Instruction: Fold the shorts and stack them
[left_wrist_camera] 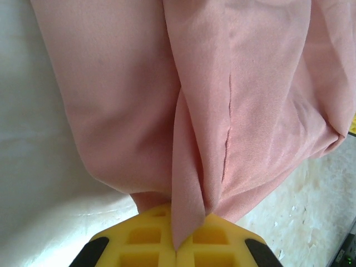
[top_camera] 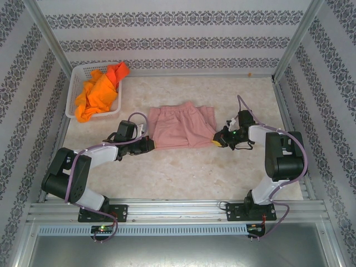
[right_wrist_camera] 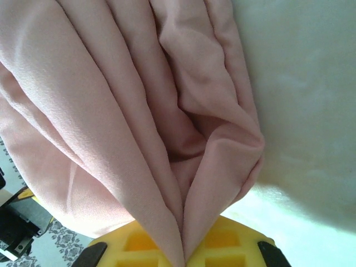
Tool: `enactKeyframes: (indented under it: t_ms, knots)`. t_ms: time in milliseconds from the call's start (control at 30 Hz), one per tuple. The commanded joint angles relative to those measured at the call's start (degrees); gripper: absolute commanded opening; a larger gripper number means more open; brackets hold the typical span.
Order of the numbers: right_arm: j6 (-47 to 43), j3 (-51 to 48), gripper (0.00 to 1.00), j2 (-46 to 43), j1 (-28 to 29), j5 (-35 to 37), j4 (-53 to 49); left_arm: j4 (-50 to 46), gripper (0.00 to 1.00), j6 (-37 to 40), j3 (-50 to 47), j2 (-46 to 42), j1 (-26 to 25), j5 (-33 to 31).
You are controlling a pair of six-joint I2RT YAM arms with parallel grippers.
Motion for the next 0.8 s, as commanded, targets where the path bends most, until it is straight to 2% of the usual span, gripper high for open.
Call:
enactKeyframes:
  t_ms: [0, 67, 167, 233, 333, 500, 600, 767]
  knots:
    - [-2.2, 2.1, 0.02, 0.1, -5.6, 13.0, -1.8, -6.7, 0.00, 1.5, -2.2, -1.7, 5.2, -9.1]
    - [-2.9, 2.9, 0.06, 0.3, -5.7, 13.2, -2.8, -6.3, 0.00, 1.7, -2.2, -1.7, 5.2, -8.0]
    - [-3.0, 3.5, 0.21, -0.6, -5.1, 10.1, -2.7, -3.5, 0.00, 0.7, -2.2, -2.0, 5.0, -1.9]
    - [-3.1, 4.0, 0.40, -2.2, -4.2, 8.9, -2.9, 1.7, 0.02, -2.4, -3.5, -2.5, 4.3, 1.2]
    - [-3.0, 4.8, 0.58, -5.6, -3.9, 9.4, -4.3, 6.3, 0.07, -6.5, -4.2, -2.6, 1.6, 1.9]
    - [0.0, 3.8, 0.67, -14.2, -2.4, 13.0, -5.8, 10.4, 0.03, -13.3, -4.7, -1.4, -4.8, -1.9]
    - [1.1, 4.0, 0.71, -18.4, -0.7, 13.8, -6.9, 16.1, 0.02, -18.8, -3.7, 0.9, -11.0, -4.3]
    - [1.7, 5.1, 0.74, -21.3, -0.7, 16.5, -7.4, 24.6, 0.04, -24.4, 9.0, 13.0, -23.9, -6.3]
